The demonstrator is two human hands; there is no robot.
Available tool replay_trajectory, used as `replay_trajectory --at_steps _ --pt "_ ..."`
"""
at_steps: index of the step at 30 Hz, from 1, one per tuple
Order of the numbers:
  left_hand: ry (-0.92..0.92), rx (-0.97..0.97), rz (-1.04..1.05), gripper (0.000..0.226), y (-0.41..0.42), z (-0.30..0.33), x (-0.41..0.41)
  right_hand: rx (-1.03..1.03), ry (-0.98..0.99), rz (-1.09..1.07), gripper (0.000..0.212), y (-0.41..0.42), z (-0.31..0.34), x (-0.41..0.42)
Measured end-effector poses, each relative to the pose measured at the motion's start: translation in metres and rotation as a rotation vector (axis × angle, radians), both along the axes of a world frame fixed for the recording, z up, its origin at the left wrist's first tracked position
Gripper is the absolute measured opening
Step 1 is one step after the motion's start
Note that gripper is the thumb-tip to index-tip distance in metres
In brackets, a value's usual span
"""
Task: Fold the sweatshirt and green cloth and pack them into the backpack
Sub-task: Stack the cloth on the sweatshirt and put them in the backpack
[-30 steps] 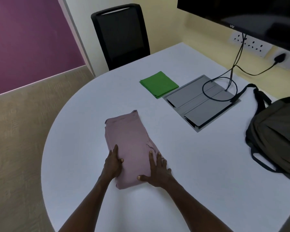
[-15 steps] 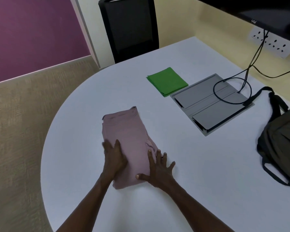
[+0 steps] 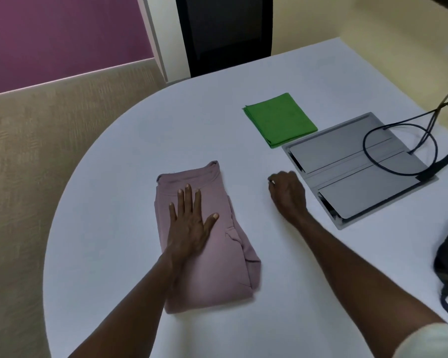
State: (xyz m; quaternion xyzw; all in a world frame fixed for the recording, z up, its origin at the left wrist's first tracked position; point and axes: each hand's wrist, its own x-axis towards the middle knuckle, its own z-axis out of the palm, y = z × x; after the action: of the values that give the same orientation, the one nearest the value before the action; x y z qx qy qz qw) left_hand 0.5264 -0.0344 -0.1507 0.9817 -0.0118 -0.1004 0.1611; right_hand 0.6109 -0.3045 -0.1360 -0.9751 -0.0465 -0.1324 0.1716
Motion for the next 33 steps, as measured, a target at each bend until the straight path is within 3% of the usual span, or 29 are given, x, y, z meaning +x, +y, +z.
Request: replay_trajectory --at_steps 4,9,15,19,22,28,33 --pt "-0.03 0.038 0.014 0.08 -0.002 -0.008 0.0 -0.234 -0.015 0.052 0.017 -0.009 0.0 0.065" --pt "-0.059 0.06 0.01 0.08 -0.001 -0.014 0.0 -0.329 0.058 0.005 0.017 -0.012 -0.007 0.118" --pt "-0.075 0.059 0.028 0.08 -0.001 -0.019 0.0 -0.478 0.051 0.113 0.015 -0.01 -0.018 0.146" --pt "-0.083 0.068 0.024 0.081 -0.002 -0.02 -0.001 -0.441 -0.034 0.213 0.029 -0.014 -0.022 0.157" --pt "-0.085 0.064 0.024 0.081 -0.002 -0.02 -0.001 -0.472 -0.026 0.187 0.011 -0.009 -0.006 0.158" --pt "-0.057 0.043 0.003 0.081 -0.001 -0.012 -0.002 -0.432 -0.059 0.174 0.013 0.0 0.032 0.133" --pt "0.053 -0.049 0.042 0.077 -0.006 0.006 0.004 -0.167 -0.01 0.14 0.028 -0.002 0.05 0.069"
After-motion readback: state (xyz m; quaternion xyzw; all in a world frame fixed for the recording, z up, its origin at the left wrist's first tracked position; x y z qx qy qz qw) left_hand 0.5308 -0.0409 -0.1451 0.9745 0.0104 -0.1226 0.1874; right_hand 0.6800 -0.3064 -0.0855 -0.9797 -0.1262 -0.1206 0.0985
